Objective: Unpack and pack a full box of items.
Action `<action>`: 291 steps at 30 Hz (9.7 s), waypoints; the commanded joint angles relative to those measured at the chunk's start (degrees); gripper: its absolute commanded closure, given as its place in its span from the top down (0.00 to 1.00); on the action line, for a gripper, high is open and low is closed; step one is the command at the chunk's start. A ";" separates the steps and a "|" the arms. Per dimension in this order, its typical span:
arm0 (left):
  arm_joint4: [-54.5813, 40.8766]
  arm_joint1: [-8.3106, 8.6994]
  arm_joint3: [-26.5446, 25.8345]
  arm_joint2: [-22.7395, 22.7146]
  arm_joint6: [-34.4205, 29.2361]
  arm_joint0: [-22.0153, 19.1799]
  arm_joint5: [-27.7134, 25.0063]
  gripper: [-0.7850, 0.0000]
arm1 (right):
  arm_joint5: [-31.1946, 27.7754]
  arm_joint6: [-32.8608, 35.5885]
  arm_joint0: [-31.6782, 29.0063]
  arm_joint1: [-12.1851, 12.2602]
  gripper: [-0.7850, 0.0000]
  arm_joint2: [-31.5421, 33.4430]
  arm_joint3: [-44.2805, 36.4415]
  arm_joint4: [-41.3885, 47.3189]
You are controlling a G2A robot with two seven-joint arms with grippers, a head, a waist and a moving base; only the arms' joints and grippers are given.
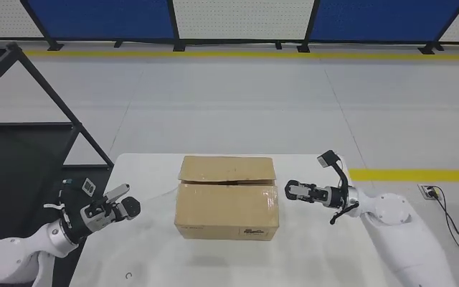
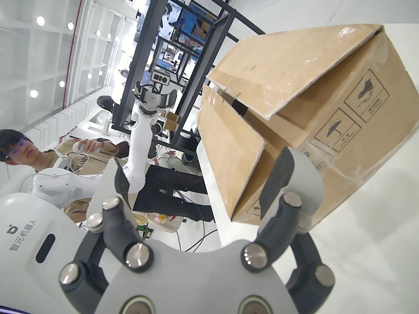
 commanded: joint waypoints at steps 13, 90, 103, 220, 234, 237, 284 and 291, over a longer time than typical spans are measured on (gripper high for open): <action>-1.77 0.46 0.75 0.24 0.41 -0.20 -1.24 1.00 | -1.36 2.78 5.13 -2.42 1.00 -6.26 5.69 3.46; -1.77 0.46 0.75 0.24 0.41 -0.20 -1.24 1.00 | -14.88 -10.73 3.84 13.84 1.00 -40.65 -16.99 -0.46; -1.77 0.46 0.75 0.24 0.41 -0.20 -1.24 1.00 | -23.15 -19.01 10.43 21.66 1.00 -42.88 -22.52 12.59; -8.11 0.86 -0.41 -0.55 5.28 1.74 -6.47 1.00 | 22.59 -67.05 26.36 -19.47 1.00 -36.65 24.08 26.28; -8.11 0.86 -0.41 -0.55 5.28 1.74 -6.47 1.00 | 29.16 -63.70 29.13 -25.52 1.00 -36.49 36.27 23.28; -8.11 0.86 -0.41 -0.55 5.28 1.74 -6.47 1.00 | 29.70 -62.21 29.49 -26.35 1.00 -36.33 38.01 22.26; -8.11 0.86 -0.41 -0.55 5.28 1.74 -6.47 1.00 | 17.82 -24.64 23.68 -23.17 1.00 -28.42 26.30 5.39; -7.83 0.90 -1.32 -0.39 6.49 2.50 -6.44 1.00 | 17.41 -23.94 22.45 -22.92 1.00 -28.21 24.51 4.25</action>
